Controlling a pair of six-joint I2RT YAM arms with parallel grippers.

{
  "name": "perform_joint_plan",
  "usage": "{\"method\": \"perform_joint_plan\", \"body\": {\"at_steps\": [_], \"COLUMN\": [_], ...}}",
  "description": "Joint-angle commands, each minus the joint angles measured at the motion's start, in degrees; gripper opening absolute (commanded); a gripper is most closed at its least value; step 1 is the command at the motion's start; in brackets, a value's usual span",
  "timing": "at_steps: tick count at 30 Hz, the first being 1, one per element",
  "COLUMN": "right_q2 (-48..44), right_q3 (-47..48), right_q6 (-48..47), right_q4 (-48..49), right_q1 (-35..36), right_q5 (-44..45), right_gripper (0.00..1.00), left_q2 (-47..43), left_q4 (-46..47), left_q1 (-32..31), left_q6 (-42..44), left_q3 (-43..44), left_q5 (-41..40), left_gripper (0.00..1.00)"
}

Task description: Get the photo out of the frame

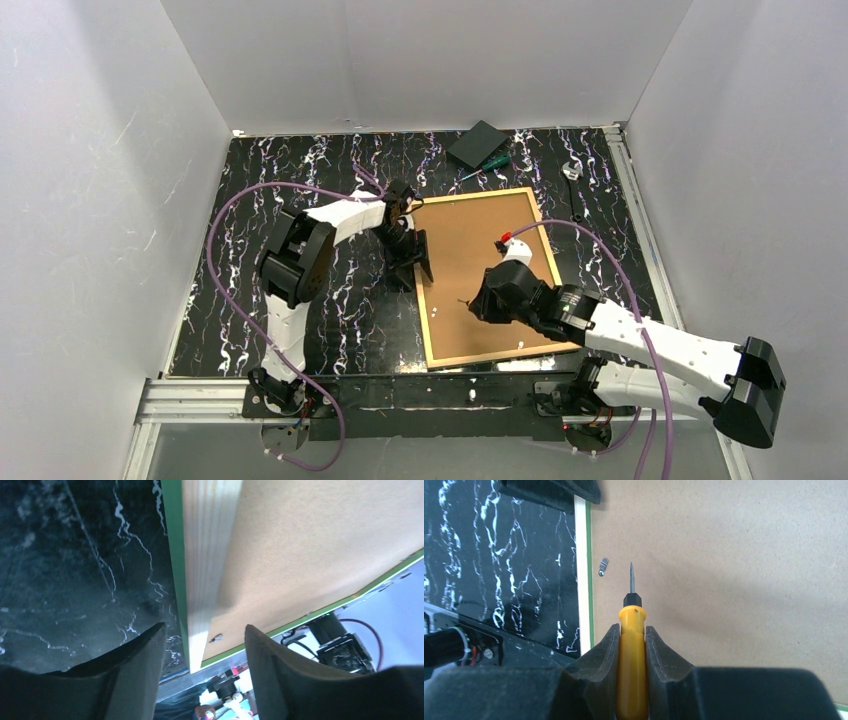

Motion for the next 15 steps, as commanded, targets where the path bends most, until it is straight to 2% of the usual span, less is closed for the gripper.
{"method": "perform_joint_plan", "body": {"at_steps": [1, 3, 5, 13, 15], "right_q2": [0.28, 1.61, 3.88, 18.92, 22.04], "right_q3": [-0.58, -0.3, 0.75, 11.94, 14.88], "right_q6": [-4.61, -6.2, -7.37, -12.41, -13.62], "right_q4": [7.59, 10.03, 11.79, 12.54, 12.07], "right_q1": [-6.33, -9.52, -12.3, -15.21, -15.5], "right_q5": [-7.47, -11.22, -14.2, -17.92, -17.77], "right_gripper": [0.01, 0.01, 0.01, 0.01, 0.01], "left_q2": [-7.46, -7.71, -6.93, 2.26, 4.51], "left_q4": [-5.67, -5.49, -5.62, -1.25, -0.12], "left_q1": [2.11, 3.48, 4.82, 9.24, 10.09], "left_q6": [-2.57, -2.73, -2.7, -5.3, -6.05], "left_q3": [0.47, 1.21, 2.6, 11.67, 14.01], "left_q5": [0.9, 0.41, 0.15, -0.82, -2.82], "left_gripper": [0.62, 0.68, 0.69, 0.63, 0.58]}}
